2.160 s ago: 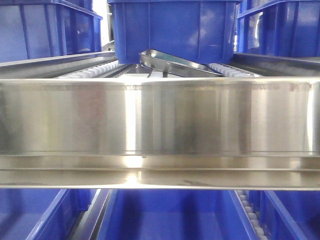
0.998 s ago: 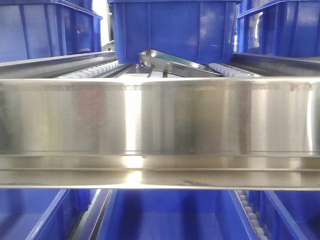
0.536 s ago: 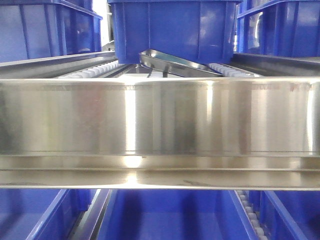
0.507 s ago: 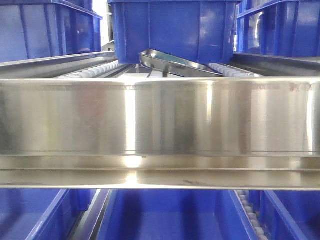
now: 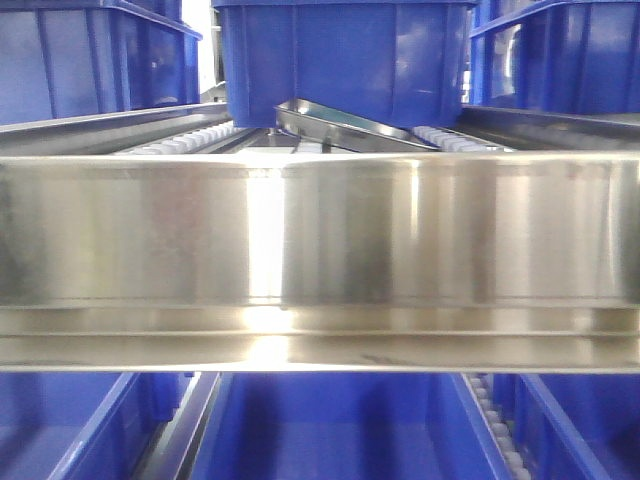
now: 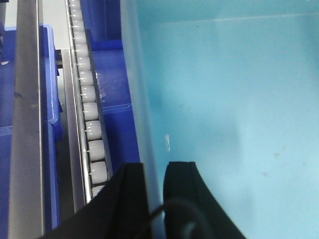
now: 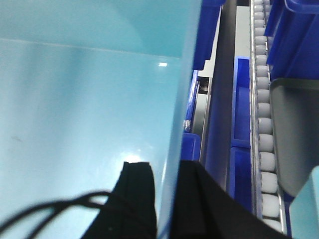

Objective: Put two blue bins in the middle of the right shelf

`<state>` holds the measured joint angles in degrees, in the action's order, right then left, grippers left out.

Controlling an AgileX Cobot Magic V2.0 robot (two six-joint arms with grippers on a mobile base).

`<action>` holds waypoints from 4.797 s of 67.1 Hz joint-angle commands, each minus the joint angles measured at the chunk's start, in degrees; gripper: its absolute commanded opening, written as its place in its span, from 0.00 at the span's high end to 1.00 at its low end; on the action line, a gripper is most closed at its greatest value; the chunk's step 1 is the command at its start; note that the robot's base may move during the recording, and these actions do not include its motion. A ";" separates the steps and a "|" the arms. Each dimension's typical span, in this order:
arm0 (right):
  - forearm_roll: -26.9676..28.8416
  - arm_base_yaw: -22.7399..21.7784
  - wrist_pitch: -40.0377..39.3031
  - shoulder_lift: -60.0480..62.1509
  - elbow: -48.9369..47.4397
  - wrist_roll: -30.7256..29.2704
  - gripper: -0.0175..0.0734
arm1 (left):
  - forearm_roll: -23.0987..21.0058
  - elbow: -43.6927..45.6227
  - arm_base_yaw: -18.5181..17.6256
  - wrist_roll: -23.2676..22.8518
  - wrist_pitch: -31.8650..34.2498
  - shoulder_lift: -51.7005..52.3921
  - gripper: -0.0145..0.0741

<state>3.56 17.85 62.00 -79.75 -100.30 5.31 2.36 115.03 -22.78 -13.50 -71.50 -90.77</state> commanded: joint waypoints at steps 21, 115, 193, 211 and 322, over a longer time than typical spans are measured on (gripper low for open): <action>0.54 -0.03 -2.58 0.85 -0.74 -1.28 0.98 | -1.60 0.64 -0.19 0.81 1.54 0.85 0.96; 0.54 -0.03 -3.66 0.85 -0.74 -1.28 0.98 | -1.60 0.64 -0.19 0.81 10.93 0.85 0.96; 0.54 -0.03 -3.78 0.85 -0.74 -1.28 0.98 | -1.49 0.64 -0.19 0.81 10.92 0.85 0.96; 0.54 -0.03 -3.78 0.85 -0.74 -1.28 0.98 | -1.49 0.64 -0.19 0.81 10.92 0.85 0.96; 0.65 -0.03 -3.76 0.85 -0.74 -1.28 0.98 | -1.49 0.64 -0.19 0.81 10.92 0.85 0.96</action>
<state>2.77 17.75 60.11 -79.57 -100.40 5.31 3.05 115.03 -22.78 -13.18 -64.02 -90.77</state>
